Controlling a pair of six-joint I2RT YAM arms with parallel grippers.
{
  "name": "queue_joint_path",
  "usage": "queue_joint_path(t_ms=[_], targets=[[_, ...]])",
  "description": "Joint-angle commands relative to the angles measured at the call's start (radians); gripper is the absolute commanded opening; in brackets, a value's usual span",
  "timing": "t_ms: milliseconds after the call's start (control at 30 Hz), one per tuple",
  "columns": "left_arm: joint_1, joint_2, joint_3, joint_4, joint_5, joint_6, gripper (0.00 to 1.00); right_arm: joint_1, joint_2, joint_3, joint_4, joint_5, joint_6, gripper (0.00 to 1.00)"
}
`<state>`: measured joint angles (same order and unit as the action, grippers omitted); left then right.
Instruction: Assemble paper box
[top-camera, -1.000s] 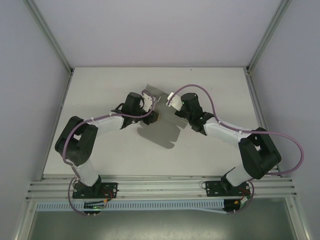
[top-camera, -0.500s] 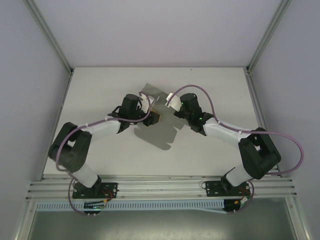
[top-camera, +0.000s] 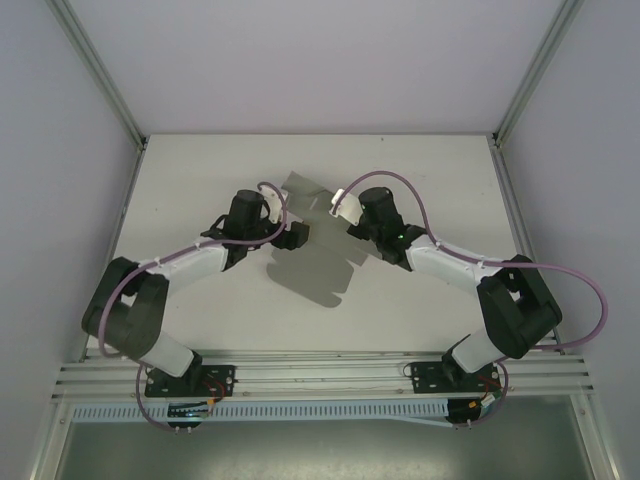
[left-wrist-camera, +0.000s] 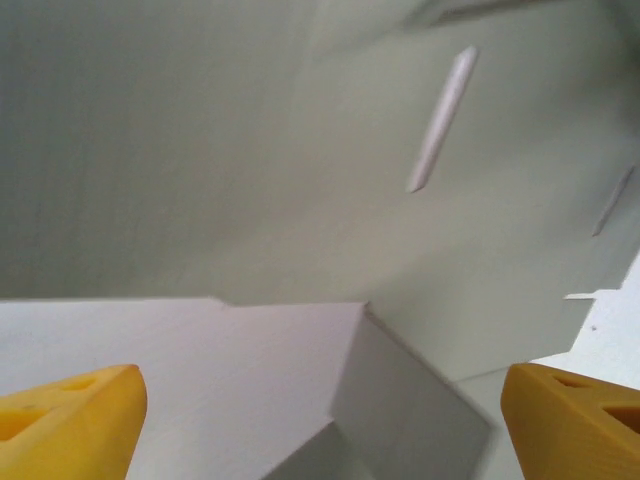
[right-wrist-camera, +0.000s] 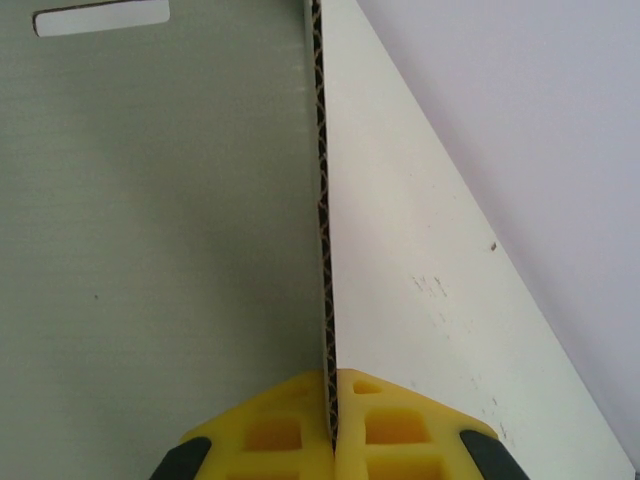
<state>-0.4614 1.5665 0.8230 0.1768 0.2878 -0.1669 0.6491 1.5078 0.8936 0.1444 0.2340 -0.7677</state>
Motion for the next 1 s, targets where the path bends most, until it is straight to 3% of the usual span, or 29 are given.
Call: queue_joint_path(t_ms=[0, 100, 300, 400, 633, 967], targets=[[0.02, 0.039, 0.036, 0.037, 0.124, 0.007, 0.88, 0.001, -0.02, 0.045, -0.032, -0.016, 0.013, 0.0], [0.02, 0.082, 0.067, 0.051, 0.194, 0.032, 0.83, 0.001, -0.008, 0.062, -0.045, -0.018, 0.014, 0.0], [0.021, 0.16, 0.113, 0.04, 0.212, 0.031, 0.68, 0.002, 0.003, 0.077, -0.048, -0.03, 0.015, 0.0], [0.021, 0.167, 0.105, 0.077, 0.198, 0.017, 0.64, 0.004, 0.0, 0.082, -0.057, -0.038, 0.011, 0.0], [0.021, 0.215, 0.149, 0.043, 0.152, -0.011, 0.41, 0.023, -0.03, 0.079, -0.079, -0.072, -0.003, 0.0], [0.021, 0.257, 0.182, 0.048, 0.115, -0.149, 0.3, 0.129, -0.054, 0.055, -0.144, -0.063, -0.024, 0.0]])
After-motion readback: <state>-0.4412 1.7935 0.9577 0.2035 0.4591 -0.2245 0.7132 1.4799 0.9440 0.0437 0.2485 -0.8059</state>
